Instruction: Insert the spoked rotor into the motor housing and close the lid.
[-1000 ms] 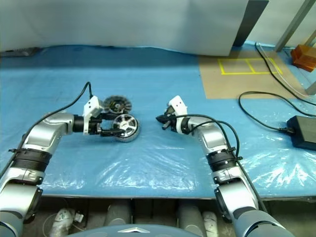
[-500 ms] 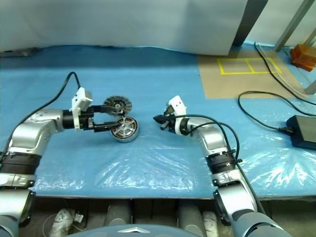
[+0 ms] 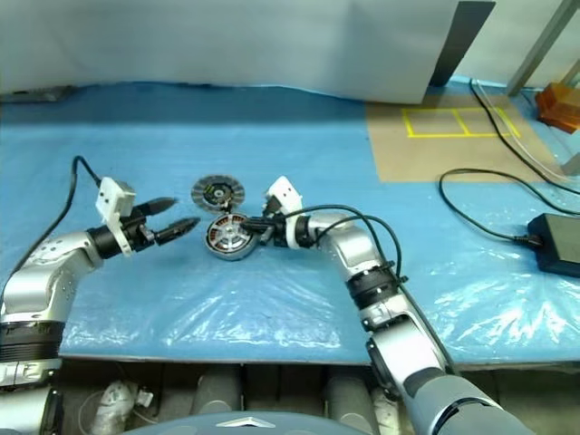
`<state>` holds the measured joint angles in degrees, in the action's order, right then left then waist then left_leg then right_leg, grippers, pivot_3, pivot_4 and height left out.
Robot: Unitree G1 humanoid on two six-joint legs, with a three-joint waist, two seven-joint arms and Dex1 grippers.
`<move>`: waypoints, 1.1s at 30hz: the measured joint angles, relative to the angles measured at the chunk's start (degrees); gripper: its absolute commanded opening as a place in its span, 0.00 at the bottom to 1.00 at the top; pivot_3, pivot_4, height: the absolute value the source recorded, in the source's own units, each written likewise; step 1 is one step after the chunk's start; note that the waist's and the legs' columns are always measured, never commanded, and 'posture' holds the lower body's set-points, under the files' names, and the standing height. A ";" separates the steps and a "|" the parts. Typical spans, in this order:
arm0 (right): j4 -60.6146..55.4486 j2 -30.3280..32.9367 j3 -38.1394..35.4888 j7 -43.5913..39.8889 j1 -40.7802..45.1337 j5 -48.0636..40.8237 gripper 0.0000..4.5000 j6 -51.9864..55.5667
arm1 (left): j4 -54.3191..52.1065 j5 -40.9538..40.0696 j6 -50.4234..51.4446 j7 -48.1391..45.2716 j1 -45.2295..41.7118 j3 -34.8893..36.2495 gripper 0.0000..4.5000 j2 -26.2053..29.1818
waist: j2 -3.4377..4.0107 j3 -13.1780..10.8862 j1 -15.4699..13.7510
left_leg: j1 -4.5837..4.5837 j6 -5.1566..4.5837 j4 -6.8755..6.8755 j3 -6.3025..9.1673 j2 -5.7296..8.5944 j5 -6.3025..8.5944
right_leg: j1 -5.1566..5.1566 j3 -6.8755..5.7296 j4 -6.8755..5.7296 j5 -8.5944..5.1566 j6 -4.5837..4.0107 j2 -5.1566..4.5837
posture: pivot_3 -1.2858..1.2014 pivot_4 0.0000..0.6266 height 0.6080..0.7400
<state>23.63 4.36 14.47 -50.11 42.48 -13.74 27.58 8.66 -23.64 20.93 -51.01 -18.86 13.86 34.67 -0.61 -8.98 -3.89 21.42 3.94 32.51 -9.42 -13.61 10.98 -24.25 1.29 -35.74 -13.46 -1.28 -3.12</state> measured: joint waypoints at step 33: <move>-7.04 0.62 -4.28 -5.01 -1.22 -3.48 0.00 2.37 | 58.53 15.73 -25.52 -10.10 -40.68 -7.95 0.99 -10.59 | -0.07 -0.07 -1.94 | 0.35 -0.01 0.33 0.70 0.06 -0.01 | 0.25 -0.57 0.03 0.01 0.00 -0.08 | 0.52 0.24 1.00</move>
<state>16.59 4.99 10.20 -55.12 41.26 -17.23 29.94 67.19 -7.91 -4.60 -61.11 -59.54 5.90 24.07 -0.68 -9.05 -5.83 21.77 3.94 32.84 -8.72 -13.55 10.97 -24.00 0.72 -35.71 -13.44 -1.28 -3.20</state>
